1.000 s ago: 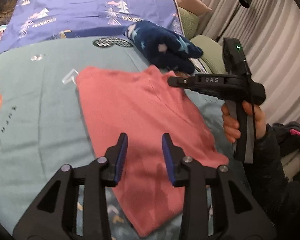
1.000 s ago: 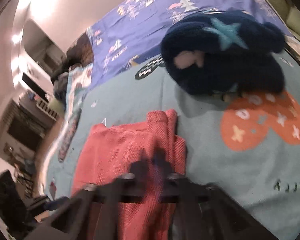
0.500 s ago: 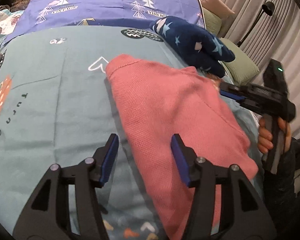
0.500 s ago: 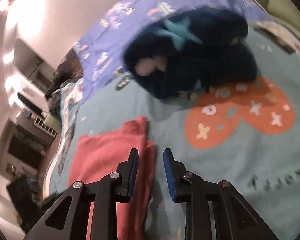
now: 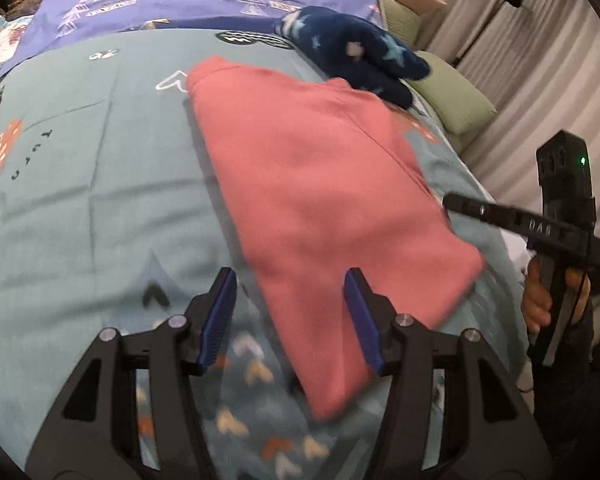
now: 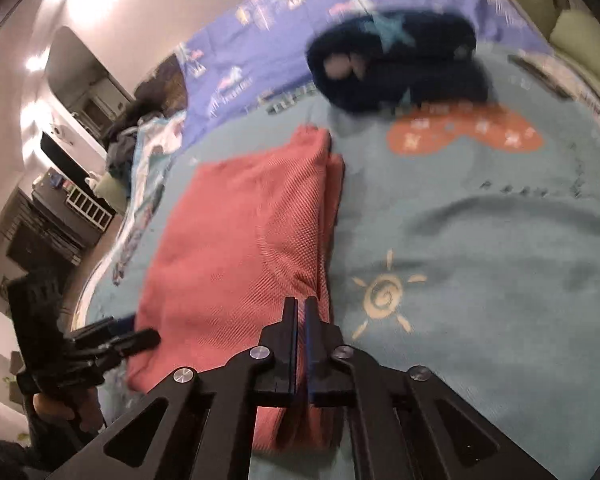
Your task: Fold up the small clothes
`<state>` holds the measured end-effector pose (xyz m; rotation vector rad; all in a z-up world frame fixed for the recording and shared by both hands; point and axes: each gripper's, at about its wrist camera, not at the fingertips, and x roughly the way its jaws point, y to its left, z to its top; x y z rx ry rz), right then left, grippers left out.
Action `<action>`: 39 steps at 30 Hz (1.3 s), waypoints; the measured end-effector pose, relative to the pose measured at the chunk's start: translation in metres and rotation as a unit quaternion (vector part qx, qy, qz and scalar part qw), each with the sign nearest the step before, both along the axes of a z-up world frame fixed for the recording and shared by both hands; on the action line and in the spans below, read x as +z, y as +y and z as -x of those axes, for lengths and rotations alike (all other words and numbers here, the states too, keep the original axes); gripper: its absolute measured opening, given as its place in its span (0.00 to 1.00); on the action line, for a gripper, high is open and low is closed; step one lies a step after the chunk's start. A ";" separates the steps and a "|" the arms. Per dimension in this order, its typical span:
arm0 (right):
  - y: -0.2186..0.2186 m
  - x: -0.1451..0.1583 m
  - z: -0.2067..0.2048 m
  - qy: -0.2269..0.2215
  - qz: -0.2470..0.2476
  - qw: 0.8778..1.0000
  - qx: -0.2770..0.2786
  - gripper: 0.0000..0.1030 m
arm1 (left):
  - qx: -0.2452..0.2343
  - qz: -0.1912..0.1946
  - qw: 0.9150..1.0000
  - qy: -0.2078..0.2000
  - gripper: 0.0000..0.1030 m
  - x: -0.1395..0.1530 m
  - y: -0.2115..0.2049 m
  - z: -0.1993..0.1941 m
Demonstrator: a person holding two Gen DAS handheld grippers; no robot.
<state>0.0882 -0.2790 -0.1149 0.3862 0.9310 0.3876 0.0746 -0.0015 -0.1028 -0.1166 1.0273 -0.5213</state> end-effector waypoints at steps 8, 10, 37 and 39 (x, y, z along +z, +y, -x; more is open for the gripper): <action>-0.009 -0.031 0.032 0.050 0.060 0.997 0.008 0.07 | -0.017 0.026 0.999 0.015 0.56 -0.011 0.003 0.033; -0.017 -0.032 0.034 0.054 0.029 0.998 -0.005 0.07 | -0.013 0.018 1.000 0.015 0.56 -0.010 0.001 0.038; -0.025 -0.040 -0.055 0.072 -0.069 0.994 0.048 0.55 | -0.002 0.028 0.999 0.018 0.67 -0.005 0.003 -0.030; -0.023 -0.042 -0.064 0.069 -0.078 0.993 0.064 0.56 | -0.013 0.068 0.997 0.028 0.67 -0.011 0.008 -0.043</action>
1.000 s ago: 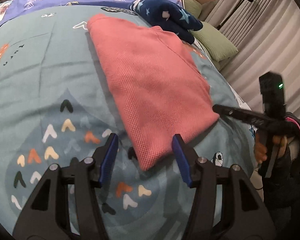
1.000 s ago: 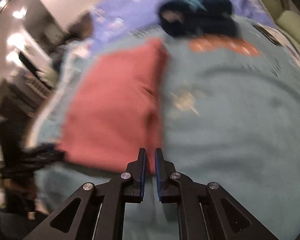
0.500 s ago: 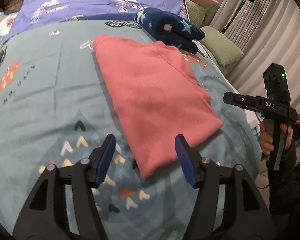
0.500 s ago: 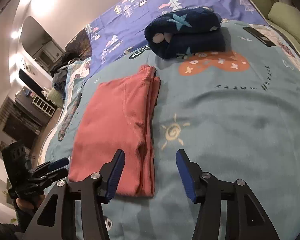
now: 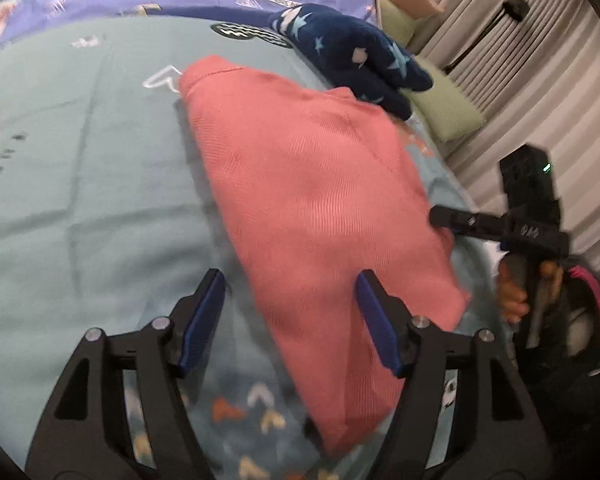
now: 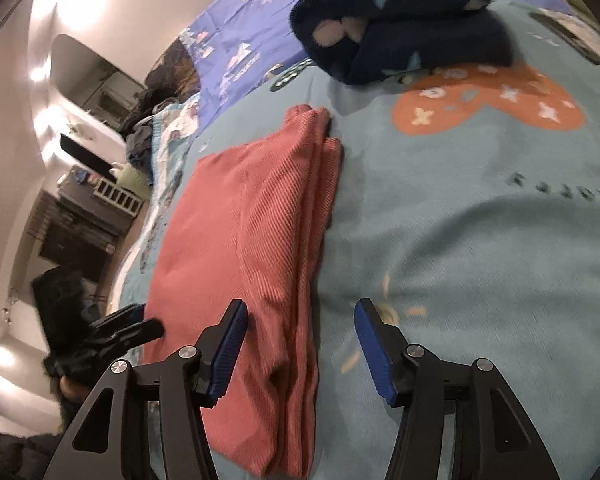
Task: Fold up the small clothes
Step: 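Grasp the folded sweatshirt with both tools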
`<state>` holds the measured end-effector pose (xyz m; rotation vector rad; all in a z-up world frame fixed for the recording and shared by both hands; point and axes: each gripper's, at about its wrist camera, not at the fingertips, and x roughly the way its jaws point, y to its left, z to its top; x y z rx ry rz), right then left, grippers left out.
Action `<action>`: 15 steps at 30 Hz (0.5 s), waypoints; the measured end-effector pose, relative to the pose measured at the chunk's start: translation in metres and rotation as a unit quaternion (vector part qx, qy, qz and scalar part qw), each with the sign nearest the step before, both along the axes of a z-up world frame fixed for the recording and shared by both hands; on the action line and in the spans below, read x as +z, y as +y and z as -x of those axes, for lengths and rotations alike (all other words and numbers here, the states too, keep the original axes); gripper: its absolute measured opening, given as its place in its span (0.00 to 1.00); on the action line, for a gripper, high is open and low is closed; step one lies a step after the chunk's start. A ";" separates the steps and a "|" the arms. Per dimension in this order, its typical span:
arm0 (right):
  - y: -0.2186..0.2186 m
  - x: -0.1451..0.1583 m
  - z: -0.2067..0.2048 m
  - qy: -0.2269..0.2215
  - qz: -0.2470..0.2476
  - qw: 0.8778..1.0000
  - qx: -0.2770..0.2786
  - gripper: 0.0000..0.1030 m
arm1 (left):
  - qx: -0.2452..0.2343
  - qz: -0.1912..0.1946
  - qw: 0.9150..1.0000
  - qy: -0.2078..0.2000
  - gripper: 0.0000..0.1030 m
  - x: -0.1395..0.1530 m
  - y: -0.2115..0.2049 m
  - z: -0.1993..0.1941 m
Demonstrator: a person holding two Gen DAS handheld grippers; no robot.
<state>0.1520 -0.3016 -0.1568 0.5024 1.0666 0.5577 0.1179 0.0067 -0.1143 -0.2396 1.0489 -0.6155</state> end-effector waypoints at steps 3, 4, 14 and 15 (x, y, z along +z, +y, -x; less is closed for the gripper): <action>0.003 -0.004 -0.018 -0.003 -0.020 1.000 0.018 0.56 | -0.015 0.038 0.999 0.002 0.67 -0.004 0.002 -0.017; 0.005 -0.005 -0.025 -0.005 -0.027 0.999 0.026 0.56 | -0.021 0.050 0.999 0.005 0.67 -0.005 0.001 -0.024; 0.039 -0.012 -0.091 -0.020 -0.028 0.996 0.081 0.46 | -0.054 0.081 0.995 0.024 0.64 -0.014 -0.017 -0.086; 0.042 -0.011 -0.093 -0.024 -0.019 0.997 0.077 0.35 | -0.050 0.076 0.996 0.019 0.60 -0.014 -0.020 -0.091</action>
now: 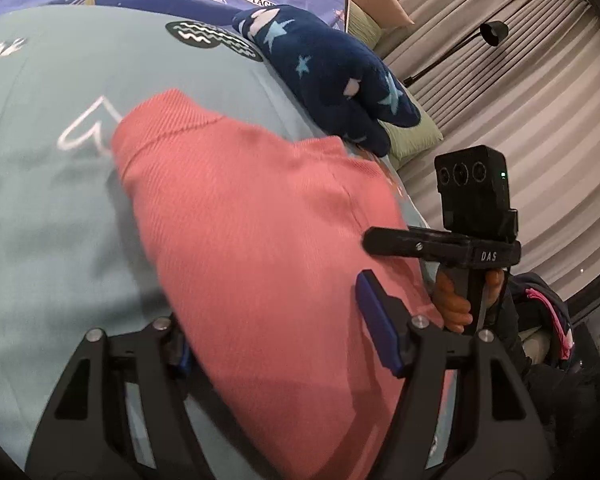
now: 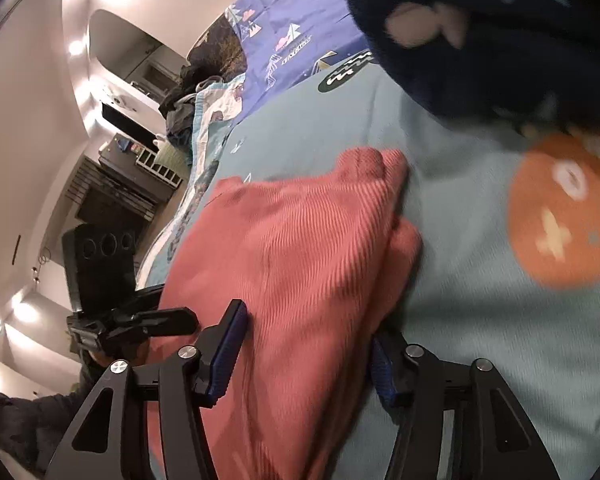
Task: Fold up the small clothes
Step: 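Grasp the folded sweatshirt with both tools, then lift the folded sweatshirt with both tools and carry it onto the navy plush toy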
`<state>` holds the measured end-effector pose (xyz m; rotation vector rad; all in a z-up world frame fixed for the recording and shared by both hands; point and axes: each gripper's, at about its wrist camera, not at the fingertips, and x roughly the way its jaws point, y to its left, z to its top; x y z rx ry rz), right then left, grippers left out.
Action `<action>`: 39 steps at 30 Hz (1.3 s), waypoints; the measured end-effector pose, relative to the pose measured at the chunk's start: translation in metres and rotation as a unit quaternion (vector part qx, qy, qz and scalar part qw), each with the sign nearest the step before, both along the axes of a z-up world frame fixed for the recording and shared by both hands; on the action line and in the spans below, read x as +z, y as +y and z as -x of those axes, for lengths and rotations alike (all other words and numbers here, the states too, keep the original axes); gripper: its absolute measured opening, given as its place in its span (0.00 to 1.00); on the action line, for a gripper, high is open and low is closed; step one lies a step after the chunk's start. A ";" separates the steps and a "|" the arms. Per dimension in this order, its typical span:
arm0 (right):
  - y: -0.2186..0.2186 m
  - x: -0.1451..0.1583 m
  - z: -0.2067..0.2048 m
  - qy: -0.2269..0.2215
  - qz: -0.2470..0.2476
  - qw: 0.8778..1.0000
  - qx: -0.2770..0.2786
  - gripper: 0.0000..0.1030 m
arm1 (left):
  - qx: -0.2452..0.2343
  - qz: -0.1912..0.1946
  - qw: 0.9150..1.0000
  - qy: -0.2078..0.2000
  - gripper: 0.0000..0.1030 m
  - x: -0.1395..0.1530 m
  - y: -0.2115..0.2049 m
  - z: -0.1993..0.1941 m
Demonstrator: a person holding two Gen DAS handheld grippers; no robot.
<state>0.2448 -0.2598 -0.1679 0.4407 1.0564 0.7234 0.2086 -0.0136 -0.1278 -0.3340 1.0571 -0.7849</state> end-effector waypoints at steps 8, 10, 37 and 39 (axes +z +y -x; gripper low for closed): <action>-0.003 0.052 0.045 -0.079 0.030 0.995 -0.047 0.15 | 0.017 -0.012 0.998 -0.053 0.27 0.035 -0.003 0.017; -0.006 0.079 0.065 -0.111 0.038 0.991 -0.058 0.15 | 0.013 -0.014 0.996 -0.088 0.27 0.061 -0.006 0.034; -0.120 0.352 0.039 -0.301 0.099 0.911 -0.264 0.15 | -0.044 -0.068 0.933 -0.351 0.27 0.359 -0.168 -0.028; -0.127 0.337 0.022 -0.291 0.097 0.913 -0.268 0.15 | -0.045 -0.072 0.938 -0.336 0.27 0.346 -0.176 -0.050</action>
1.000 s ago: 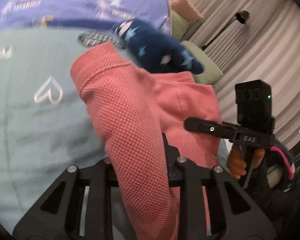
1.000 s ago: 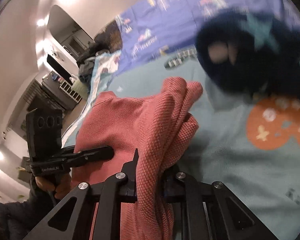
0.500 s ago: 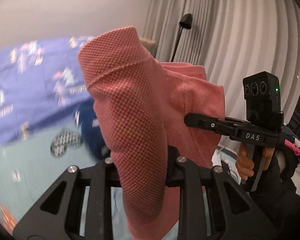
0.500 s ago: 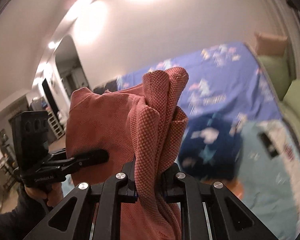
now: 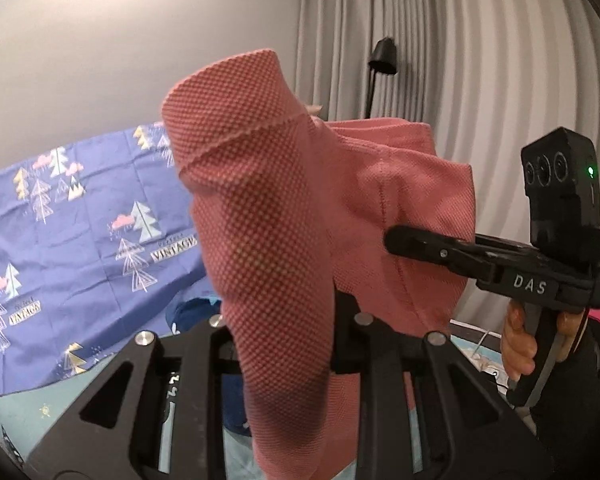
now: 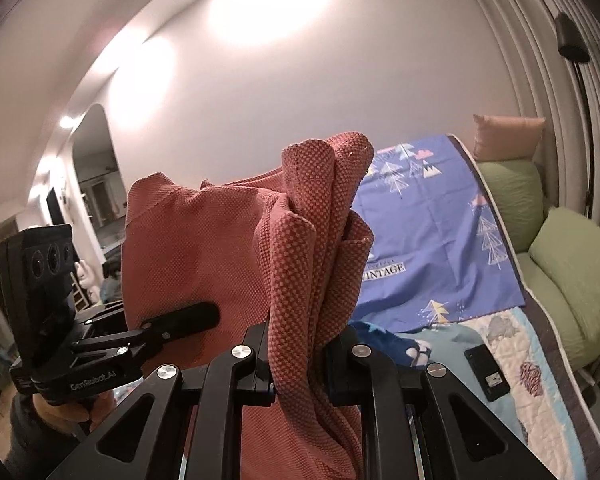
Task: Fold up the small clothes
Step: 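Lift the folded sweatshirt with both tools and carry it onto the navy plush toy, then lower the sweatshirt onto the plush toy and open both tools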
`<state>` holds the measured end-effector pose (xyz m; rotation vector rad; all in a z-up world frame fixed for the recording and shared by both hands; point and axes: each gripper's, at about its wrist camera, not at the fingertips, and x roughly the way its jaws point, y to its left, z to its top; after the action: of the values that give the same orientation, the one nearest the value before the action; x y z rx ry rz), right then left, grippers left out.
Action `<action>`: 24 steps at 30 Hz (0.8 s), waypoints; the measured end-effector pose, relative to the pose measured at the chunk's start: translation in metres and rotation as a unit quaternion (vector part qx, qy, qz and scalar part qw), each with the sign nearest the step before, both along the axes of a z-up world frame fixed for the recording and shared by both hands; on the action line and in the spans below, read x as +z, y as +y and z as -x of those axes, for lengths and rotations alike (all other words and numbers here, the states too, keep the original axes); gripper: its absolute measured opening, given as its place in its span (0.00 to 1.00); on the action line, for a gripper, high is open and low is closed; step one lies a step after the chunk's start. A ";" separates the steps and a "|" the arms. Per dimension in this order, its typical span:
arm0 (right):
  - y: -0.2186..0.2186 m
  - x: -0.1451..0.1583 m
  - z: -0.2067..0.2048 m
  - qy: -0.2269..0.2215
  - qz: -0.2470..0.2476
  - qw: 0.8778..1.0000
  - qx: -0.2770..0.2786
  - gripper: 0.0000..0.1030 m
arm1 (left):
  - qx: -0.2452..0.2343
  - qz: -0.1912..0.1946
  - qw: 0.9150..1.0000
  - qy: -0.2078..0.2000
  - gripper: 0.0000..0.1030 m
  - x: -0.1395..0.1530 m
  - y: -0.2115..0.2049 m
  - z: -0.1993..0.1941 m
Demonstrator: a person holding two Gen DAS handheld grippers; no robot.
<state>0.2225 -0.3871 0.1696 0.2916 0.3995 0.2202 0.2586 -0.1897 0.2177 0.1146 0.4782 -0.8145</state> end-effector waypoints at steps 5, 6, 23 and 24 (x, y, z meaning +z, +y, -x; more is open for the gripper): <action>-0.020 -0.049 -0.051 0.040 -0.020 0.999 -0.005 0.15 | -0.004 -0.017 1.000 0.019 0.27 -0.046 -0.019 -0.049; -0.022 -0.058 -0.063 0.047 -0.023 0.999 -0.006 0.15 | 0.001 -0.015 1.000 0.025 0.27 -0.057 -0.021 -0.060; -0.052 -0.243 -0.223 0.254 -0.071 0.963 -0.046 0.30 | 0.131 -0.062 0.981 0.126 0.62 -0.267 -0.037 -0.213; -0.052 -0.241 -0.220 0.254 -0.070 0.963 -0.047 0.30 | 0.131 -0.061 0.982 0.125 0.62 -0.266 -0.036 -0.212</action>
<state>0.4427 -0.4388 -0.0715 0.5083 0.8786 0.0768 0.4706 -0.2260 -0.0488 0.0610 0.7649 -0.5425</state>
